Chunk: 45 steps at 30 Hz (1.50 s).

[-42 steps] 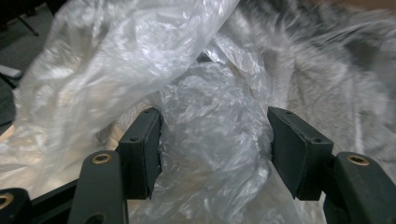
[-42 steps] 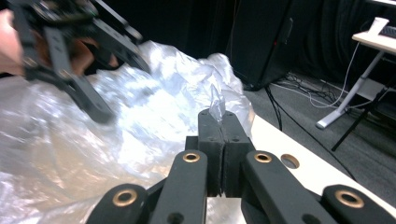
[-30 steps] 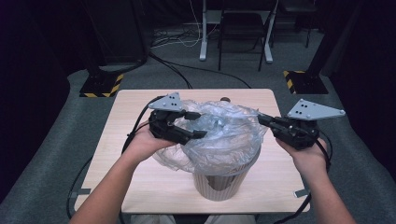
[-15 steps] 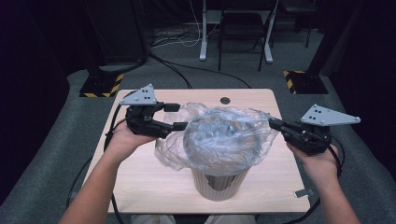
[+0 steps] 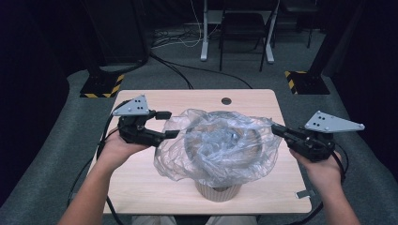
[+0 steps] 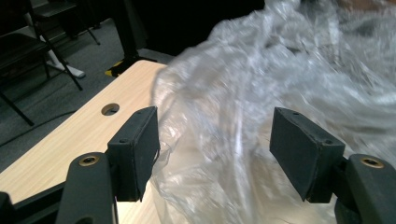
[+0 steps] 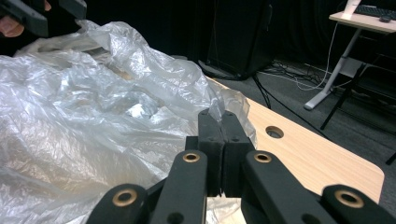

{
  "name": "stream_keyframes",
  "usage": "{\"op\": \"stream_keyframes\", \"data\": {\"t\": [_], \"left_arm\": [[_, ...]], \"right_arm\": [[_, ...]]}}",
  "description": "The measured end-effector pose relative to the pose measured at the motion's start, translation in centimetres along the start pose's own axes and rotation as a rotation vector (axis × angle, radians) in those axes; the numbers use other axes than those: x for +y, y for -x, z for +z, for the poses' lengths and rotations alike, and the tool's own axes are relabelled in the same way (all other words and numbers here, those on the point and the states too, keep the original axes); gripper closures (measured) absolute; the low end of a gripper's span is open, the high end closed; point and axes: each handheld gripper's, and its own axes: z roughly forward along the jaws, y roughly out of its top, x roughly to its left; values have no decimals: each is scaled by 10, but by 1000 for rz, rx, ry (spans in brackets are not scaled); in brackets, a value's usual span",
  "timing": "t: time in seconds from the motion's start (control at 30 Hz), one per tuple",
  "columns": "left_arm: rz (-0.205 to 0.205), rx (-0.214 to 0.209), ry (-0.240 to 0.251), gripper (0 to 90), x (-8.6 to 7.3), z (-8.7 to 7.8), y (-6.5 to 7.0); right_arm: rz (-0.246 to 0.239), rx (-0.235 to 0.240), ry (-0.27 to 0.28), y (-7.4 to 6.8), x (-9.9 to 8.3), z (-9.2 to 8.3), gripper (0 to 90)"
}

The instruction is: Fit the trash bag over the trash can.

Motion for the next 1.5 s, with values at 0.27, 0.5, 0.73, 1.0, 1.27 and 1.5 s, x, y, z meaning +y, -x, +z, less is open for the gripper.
{"op": "stream_keyframes", "data": {"t": [0.27,0.5,0.73,1.0,1.27,1.5], "left_arm": [[14,34,-8,339,-16,-2,7],[21,34,-28,460,-18,9,2],[37,-29,-36,768,-20,13,0],[44,-47,-16,850,-12,13,0],[56,-35,6,850,-4,2,-2],[56,-43,7,849,-1,1,-4]], "right_arm": [[1,3,-10,-3,-4,0,892],[1,7,-12,-6,-8,-2,887],[5,19,-25,-7,-15,-5,870],[12,49,-12,-11,-17,-7,609],[-16,7,-22,-9,-10,-6,483],[-16,-12,-5,-7,-9,-11,455]]}}
